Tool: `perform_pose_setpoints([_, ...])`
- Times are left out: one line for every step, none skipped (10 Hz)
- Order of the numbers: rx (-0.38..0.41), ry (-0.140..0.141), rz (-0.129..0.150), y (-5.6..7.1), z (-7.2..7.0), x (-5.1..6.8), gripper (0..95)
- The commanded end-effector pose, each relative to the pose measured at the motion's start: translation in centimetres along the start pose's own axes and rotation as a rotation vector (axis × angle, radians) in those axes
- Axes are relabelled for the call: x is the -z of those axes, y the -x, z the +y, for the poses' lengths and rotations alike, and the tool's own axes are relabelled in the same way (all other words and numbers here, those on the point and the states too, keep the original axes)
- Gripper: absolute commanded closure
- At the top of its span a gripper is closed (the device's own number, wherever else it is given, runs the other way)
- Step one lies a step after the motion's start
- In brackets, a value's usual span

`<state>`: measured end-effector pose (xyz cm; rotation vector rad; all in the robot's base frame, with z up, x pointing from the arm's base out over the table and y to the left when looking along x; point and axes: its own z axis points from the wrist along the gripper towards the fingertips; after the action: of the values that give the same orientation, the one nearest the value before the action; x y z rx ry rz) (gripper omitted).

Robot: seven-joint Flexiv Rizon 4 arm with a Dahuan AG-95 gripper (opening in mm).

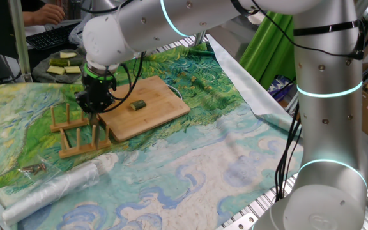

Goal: Chop the cucumber into shreds

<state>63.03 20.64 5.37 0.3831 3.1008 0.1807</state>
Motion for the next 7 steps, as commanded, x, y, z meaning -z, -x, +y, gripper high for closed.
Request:
perform_pose_setpoints([-0.014,-0.042,-0.009,-0.3,0.8,1.1,95.0])
perform_pose_setpoints([-0.03,-0.051,-0.001,-0.4,1.4,2.1,95.0])
perform_pose_setpoints([-0.034,-0.055,0.003,-0.5,1.5,2.9,95.0])
perform_pose_setpoints([-0.036,-0.062,0.008,-0.6,1.7,3.7,95.0])
perform_pose_setpoints([-0.036,-0.072,0.014,-0.7,1.8,4.6,95.0])
perform_pose_setpoints([-0.036,-0.086,0.019,-0.7,1.8,5.5,95.0])
perform_pose_setpoints([-0.035,-0.104,0.026,-0.8,1.9,6.6,95.0])
